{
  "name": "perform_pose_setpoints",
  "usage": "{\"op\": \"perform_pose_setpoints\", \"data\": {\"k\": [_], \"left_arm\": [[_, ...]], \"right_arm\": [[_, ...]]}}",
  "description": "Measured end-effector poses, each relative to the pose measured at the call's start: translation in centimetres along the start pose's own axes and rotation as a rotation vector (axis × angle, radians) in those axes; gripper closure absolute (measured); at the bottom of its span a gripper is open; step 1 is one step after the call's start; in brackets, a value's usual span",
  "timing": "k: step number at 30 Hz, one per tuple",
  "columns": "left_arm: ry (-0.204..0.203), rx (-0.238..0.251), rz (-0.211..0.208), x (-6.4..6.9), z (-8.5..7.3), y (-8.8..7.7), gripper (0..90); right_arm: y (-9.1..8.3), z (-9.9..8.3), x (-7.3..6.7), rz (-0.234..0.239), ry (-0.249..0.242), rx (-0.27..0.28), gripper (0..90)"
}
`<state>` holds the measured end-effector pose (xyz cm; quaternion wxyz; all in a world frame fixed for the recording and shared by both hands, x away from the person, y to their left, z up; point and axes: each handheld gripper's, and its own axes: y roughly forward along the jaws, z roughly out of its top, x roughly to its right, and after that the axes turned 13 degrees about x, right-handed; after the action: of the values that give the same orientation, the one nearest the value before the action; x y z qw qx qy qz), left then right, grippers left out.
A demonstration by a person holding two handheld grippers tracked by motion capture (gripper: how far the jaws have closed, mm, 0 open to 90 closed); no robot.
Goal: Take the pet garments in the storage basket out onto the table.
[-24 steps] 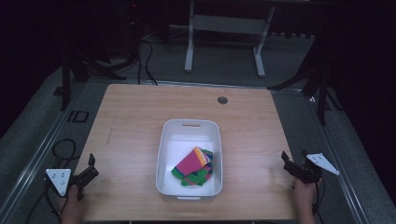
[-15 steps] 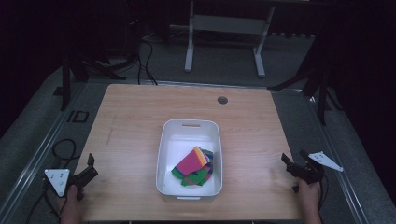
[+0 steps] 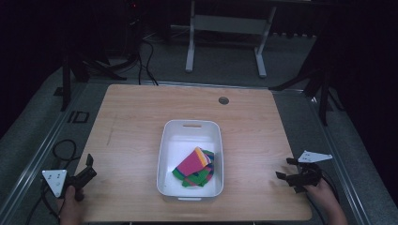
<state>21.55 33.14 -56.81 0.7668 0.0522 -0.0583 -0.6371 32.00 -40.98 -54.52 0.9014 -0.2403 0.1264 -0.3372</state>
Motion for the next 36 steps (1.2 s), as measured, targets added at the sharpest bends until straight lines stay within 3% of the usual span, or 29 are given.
{"op": "perform_pose_setpoints", "data": {"k": [4, 8, 15, 22, 25, 27, 29, 34, 36], "left_arm": [[0.000, 0.002, -0.002, 0.0, 0.0, 0.0, 1.9], [0.003, 0.002, -0.006, 0.0, 0.0, 0.0, 1.9], [0.004, 0.003, -0.010, 0.0, 0.0, -0.1, 1.9], [0.007, 0.003, -0.013, 0.1, 0.0, -0.1, 1.9], [0.012, 0.004, -0.015, 0.1, 0.0, -0.1, 1.9], [0.012, 0.005, -0.017, 0.1, 0.0, -0.1, 1.9], [0.013, 0.005, -0.017, 0.1, 0.0, -0.1, 1.9], [0.016, 0.004, -0.021, 0.2, 0.0, -0.1, 1.9], [0.018, 0.004, -0.022, 0.2, 0.0, -0.1, 1.9]], "right_arm": [[0.7, 0.4, -0.7, 0.064, -0.022, -0.077, 13.9], [1.2, 1.1, -1.3, 0.104, -0.032, -0.083, 13.9], [2.2, 2.7, -2.7, 0.230, -0.048, -0.112, 16.0], [2.9, 4.9, -4.2, 0.275, -0.067, -0.143, 16.0], [3.2, 6.0, -5.1, 0.302, -0.110, -0.169, 12.8], [3.4, 6.6, -5.7, 0.305, -0.146, -0.175, 13.5], [3.5, 6.9, -5.9, 0.310, -0.137, -0.179, 13.3], [4.1, 9.0, -7.0, 0.309, -0.198, -0.180, 13.3], [4.3, 9.8, -7.3, 0.312, -0.200, -0.182, 13.3]]}}
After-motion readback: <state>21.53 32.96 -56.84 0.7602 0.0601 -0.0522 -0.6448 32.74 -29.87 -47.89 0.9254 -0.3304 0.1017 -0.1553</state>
